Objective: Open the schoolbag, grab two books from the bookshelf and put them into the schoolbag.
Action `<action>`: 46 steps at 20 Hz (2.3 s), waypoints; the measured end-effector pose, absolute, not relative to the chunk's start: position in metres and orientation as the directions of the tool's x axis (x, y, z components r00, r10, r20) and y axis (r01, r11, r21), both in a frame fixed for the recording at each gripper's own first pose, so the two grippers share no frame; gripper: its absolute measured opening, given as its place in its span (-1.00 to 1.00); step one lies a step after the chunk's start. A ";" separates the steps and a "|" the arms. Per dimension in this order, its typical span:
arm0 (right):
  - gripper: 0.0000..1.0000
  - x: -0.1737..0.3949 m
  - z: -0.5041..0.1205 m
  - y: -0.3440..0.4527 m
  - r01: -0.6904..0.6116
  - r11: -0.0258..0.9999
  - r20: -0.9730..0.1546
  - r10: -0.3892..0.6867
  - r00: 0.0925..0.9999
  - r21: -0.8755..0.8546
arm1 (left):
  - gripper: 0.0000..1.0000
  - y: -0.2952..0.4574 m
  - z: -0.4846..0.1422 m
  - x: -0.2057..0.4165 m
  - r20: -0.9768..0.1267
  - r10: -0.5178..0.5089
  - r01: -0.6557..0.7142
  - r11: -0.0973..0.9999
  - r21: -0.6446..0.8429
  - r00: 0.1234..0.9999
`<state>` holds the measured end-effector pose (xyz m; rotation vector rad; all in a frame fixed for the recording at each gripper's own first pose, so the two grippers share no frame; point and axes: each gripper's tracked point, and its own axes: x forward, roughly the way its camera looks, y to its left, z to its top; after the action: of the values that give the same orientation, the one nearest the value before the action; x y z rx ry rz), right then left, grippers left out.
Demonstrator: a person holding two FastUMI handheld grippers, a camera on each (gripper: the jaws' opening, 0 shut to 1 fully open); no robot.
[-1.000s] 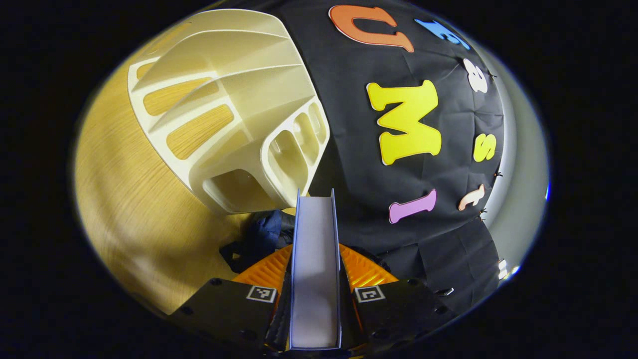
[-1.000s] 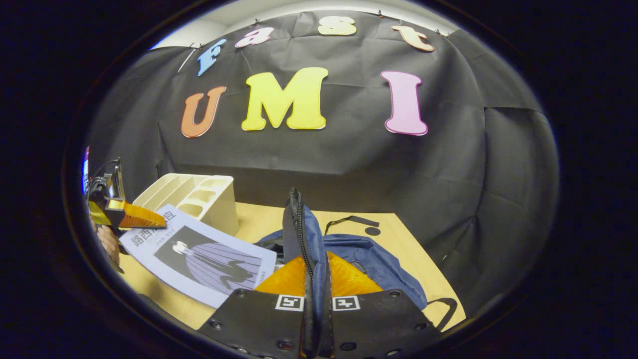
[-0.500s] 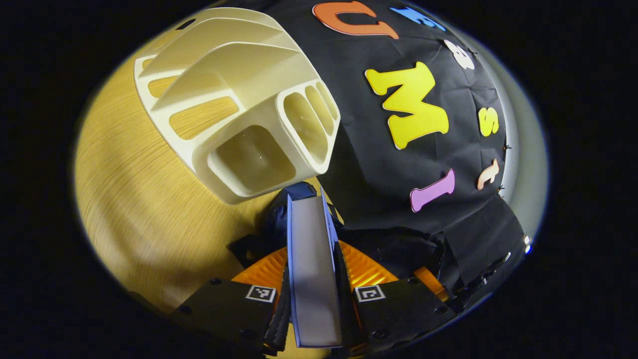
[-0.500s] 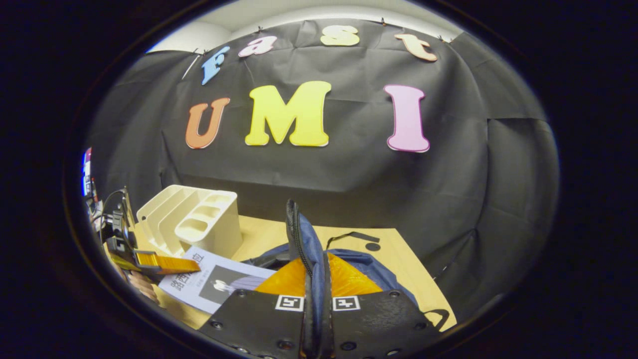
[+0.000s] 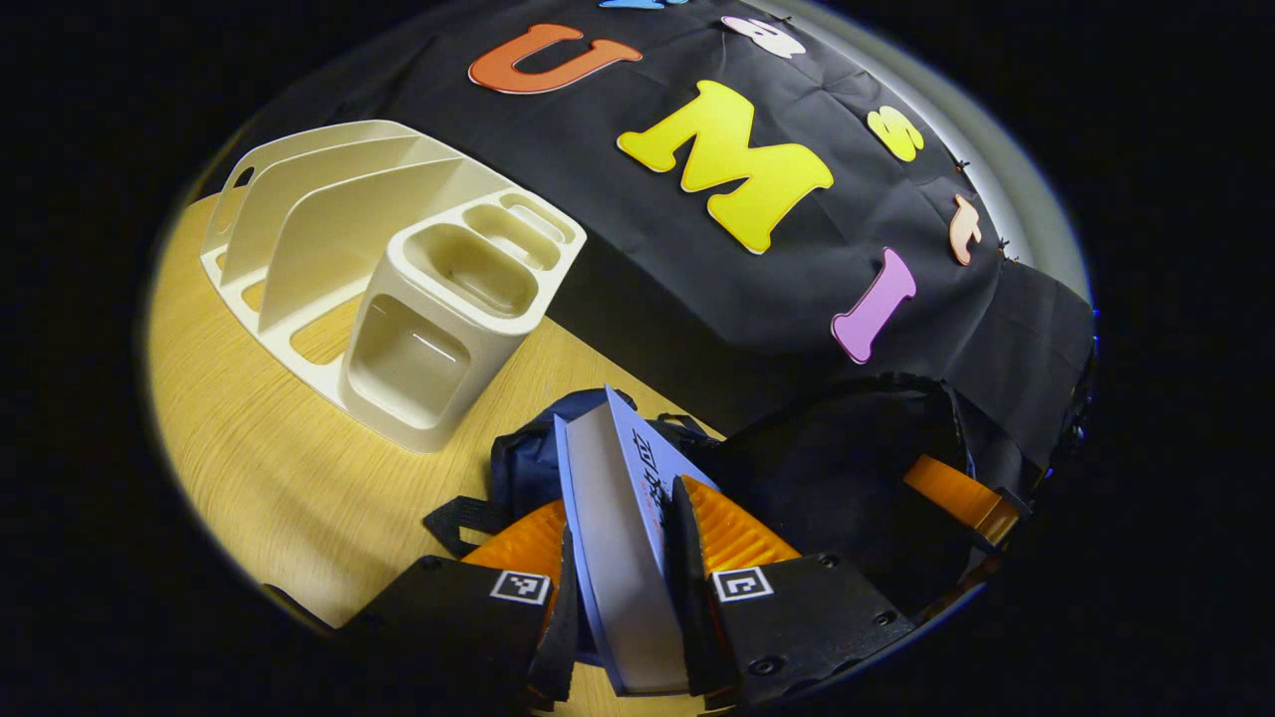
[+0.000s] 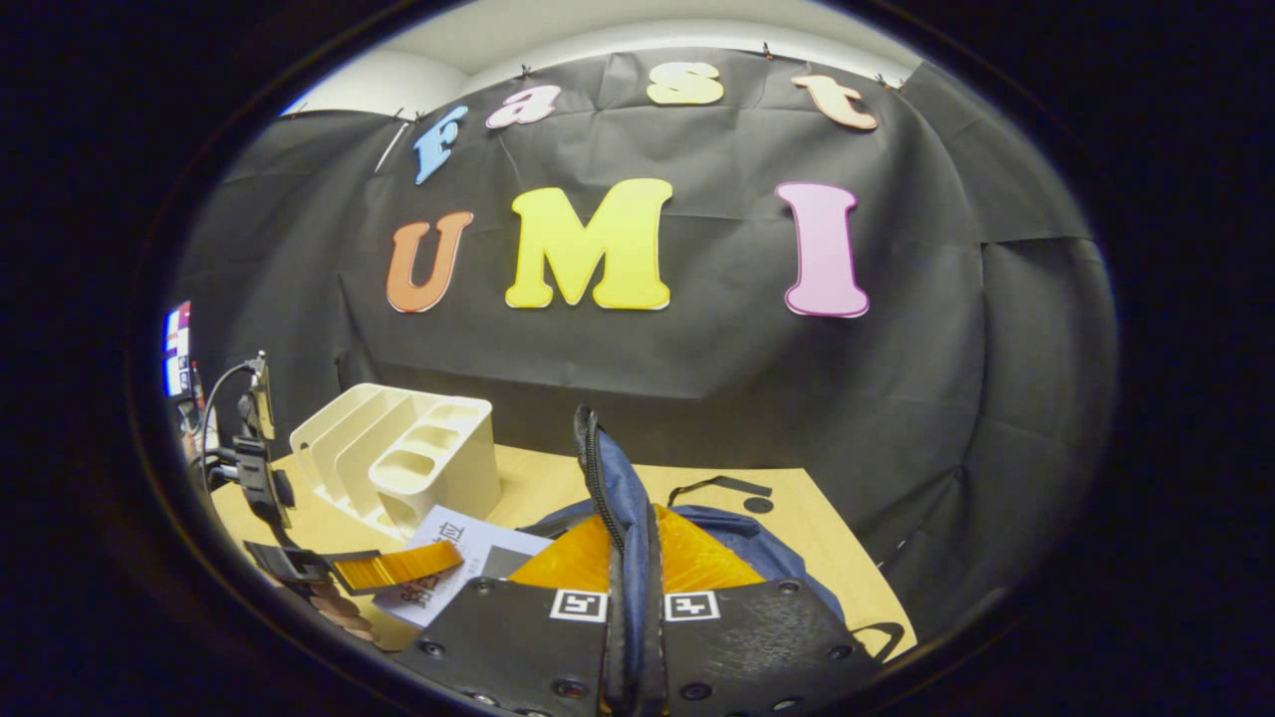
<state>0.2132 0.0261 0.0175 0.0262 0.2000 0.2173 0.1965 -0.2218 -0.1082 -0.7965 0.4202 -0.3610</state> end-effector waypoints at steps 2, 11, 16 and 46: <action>-0.87 0.214 0.012 0.018 -0.211 0.976 -0.197 0.219 0.956 0.061 | -0.10 -0.236 -0.113 0.199 -0.233 -0.464 0.146 0.645 -0.750 0.855; -0.87 0.215 0.017 -0.001 -0.249 0.966 -0.182 0.257 0.949 0.069 | -0.10 -0.298 -0.107 0.212 -0.234 -0.456 0.157 0.668 -0.727 0.858; -0.87 0.215 0.015 0.000 -0.269 0.959 -0.180 0.281 0.943 0.087 | -0.10 -0.330 -0.112 0.218 -0.220 -0.466 0.149 0.633 -0.760 0.857; -0.07 0.163 -0.068 -0.013 -0.057 0.993 -0.349 0.018 0.937 -0.103 | 0.54 -0.216 -0.144 0.144 -0.298 -0.375 0.146 0.802 -0.579 0.878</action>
<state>0.1633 -0.0128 -0.0684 -0.1125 0.3555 0.0386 0.1440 -0.2156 -0.1442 -0.5769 0.4170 -0.2875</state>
